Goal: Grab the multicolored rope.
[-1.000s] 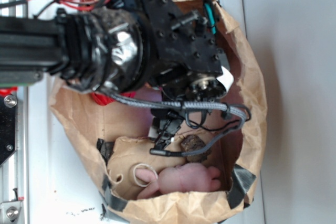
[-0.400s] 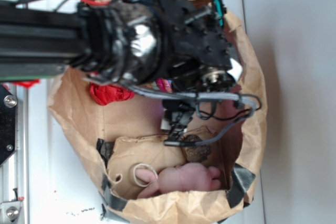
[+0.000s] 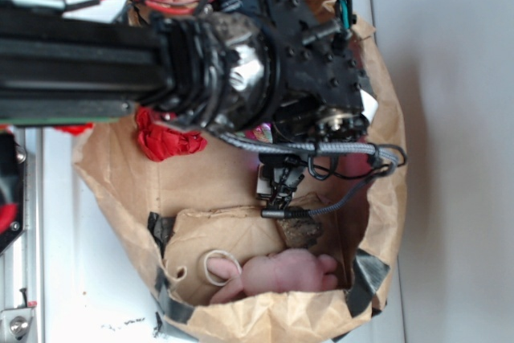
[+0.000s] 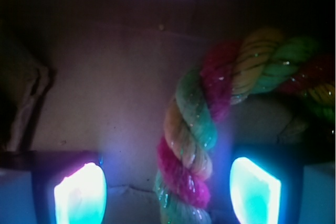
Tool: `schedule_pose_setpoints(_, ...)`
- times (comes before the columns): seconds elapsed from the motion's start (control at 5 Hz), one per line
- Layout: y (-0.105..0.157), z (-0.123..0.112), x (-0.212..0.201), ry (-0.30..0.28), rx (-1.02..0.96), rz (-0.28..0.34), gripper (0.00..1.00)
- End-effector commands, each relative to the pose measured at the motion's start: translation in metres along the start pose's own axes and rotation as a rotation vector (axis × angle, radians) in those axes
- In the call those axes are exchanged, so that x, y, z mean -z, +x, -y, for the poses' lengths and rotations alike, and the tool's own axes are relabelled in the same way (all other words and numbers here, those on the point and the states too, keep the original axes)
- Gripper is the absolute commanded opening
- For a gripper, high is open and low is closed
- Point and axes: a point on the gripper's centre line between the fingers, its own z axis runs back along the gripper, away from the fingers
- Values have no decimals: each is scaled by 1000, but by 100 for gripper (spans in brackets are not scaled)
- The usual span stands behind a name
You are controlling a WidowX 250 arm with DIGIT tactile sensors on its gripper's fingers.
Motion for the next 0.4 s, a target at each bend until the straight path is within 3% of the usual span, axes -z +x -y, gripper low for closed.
schedule_pose_setpoints(0.0,10,-4,-1,46,-40,34,0)
schedule_pose_setpoints(0.2,10,-5,-1,53,-46,38,0)
